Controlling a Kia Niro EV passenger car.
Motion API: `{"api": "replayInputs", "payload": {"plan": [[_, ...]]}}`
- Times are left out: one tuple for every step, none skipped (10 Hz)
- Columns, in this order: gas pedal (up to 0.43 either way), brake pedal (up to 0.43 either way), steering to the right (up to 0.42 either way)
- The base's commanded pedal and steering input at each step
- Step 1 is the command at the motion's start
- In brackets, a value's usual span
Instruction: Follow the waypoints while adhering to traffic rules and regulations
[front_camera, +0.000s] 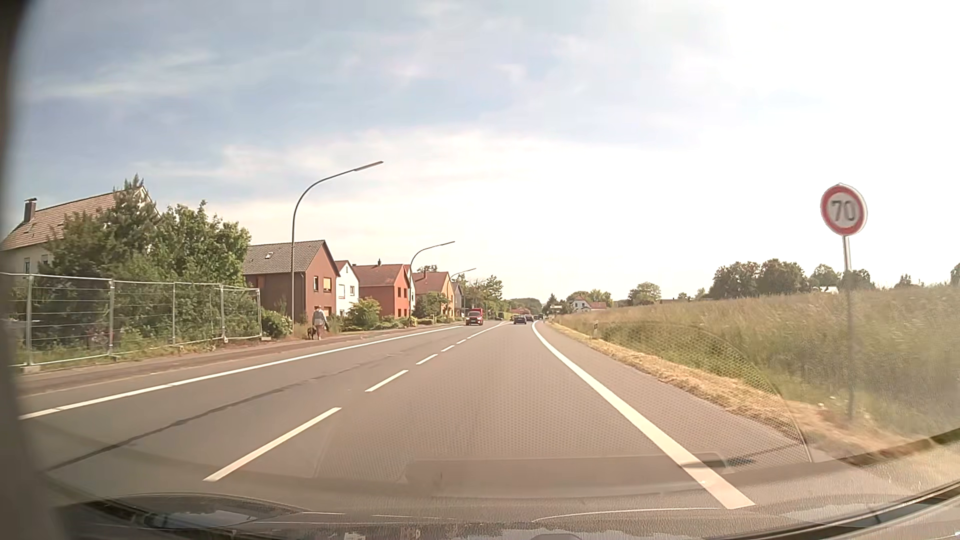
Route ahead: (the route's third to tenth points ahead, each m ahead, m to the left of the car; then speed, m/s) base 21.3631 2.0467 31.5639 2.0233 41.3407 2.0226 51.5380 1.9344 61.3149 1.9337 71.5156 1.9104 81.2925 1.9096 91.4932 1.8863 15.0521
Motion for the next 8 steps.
{"api": "replayInputs", "payload": {"plan": [[0.177, 0.000, -0.005], [0.177, 0.000, -0.005], [0.177, 0.000, -0.004], [0.177, 0.000, -0.004], [0.177, 0.000, -0.003], [0.177, 0.000, -0.002], [0.177, 0.000, -0.002], [0.177, 0.000, -0.002]]}}
